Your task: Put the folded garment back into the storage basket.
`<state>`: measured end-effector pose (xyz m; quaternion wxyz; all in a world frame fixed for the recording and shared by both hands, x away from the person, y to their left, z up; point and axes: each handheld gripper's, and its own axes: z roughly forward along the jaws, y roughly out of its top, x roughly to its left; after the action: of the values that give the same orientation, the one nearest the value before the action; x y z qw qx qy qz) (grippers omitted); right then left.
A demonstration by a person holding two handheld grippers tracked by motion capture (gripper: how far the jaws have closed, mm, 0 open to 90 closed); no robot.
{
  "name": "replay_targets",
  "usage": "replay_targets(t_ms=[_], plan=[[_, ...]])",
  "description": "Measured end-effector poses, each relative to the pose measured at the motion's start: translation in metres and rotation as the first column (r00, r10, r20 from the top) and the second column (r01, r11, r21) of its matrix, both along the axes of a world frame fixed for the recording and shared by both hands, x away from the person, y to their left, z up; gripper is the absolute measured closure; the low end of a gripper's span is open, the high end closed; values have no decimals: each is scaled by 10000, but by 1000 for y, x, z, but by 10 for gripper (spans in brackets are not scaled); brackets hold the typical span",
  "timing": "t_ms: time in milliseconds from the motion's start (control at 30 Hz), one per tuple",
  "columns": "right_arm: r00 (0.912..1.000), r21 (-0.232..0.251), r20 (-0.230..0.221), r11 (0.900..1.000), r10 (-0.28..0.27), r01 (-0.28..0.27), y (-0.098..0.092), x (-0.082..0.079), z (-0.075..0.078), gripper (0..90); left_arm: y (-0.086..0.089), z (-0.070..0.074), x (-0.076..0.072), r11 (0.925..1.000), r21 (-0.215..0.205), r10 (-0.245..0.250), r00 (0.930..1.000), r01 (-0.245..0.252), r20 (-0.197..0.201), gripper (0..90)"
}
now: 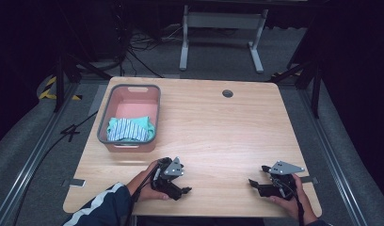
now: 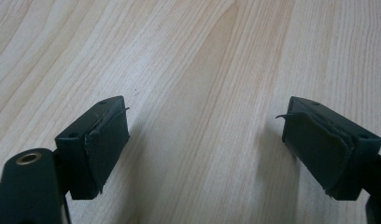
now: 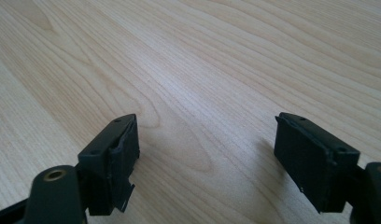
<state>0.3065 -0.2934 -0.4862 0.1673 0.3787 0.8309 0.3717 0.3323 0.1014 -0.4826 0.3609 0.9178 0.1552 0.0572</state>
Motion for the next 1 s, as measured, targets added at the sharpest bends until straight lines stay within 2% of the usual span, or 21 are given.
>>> replay_targets(t_ms=[400, 500, 1000], plan=[[10000, 29, -25, 10000, -44, 44, 0, -1, 0, 227, 0, 0, 0, 10000, 15, 3, 10000, -3, -46, 145], [10000, 33, -29, 10000, -29, 29, -1, -1, 0, 227, -1, 0, 1, 10000, -16, -67, 10000, 67, 48, 145], [10000, 6, -22, 10000, 74, -74, -1, 1, 0, 224, -1, 0, 1, 10000, -39, -18, 9999, 17, -105, 145]])
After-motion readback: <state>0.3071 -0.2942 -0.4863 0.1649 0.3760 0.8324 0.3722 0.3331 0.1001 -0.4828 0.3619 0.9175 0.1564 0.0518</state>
